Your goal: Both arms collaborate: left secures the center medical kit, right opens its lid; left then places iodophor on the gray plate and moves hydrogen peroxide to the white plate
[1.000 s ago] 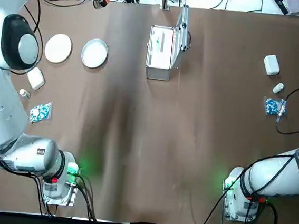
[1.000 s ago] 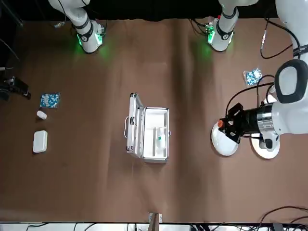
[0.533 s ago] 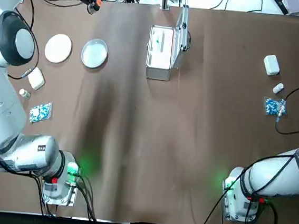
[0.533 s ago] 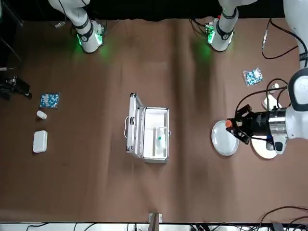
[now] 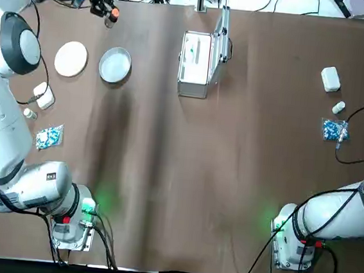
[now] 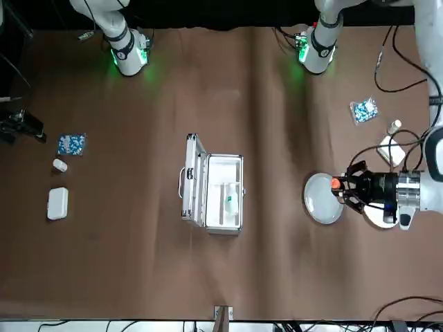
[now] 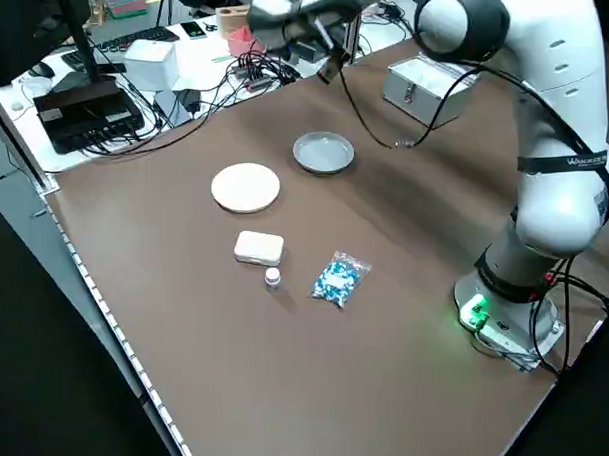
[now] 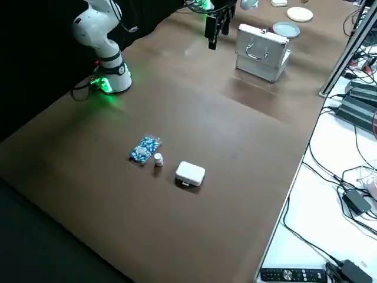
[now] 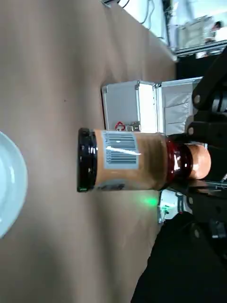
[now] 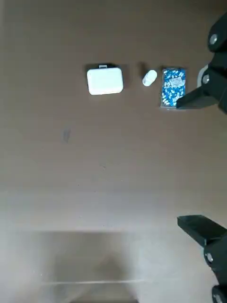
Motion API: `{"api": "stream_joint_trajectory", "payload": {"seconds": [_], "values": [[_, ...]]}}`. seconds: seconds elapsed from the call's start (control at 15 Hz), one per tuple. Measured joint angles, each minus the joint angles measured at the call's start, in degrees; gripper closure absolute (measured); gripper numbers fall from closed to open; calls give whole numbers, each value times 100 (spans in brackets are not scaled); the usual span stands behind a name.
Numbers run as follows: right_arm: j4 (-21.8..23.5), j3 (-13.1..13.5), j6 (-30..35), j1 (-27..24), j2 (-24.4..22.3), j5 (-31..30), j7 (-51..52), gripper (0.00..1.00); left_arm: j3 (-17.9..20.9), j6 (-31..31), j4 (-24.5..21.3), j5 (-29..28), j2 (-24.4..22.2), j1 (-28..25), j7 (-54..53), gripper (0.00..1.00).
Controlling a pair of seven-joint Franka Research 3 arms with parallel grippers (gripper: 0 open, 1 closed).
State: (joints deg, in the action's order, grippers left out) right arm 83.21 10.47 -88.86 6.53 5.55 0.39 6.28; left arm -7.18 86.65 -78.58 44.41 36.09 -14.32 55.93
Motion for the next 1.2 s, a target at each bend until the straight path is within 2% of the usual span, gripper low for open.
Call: {"api": "stream_joint_trajectory", "payload": {"seconds": [0.27, 0.73, 1.2], "values": [[1, -1, 0, 0, 0, 0, 0, 1, -4, -191, -22, 383, 564, -321, -822, 67], [1, -2, 0, 1, 0, 0, 0, 1, -5, -537, -327, 806, 852, -518, -1573, 67], [1, -9, 0, 6, 0, 0, 0, 1, -5, -603, -379, 1000, 1460, -853, -2387, 67]]}}
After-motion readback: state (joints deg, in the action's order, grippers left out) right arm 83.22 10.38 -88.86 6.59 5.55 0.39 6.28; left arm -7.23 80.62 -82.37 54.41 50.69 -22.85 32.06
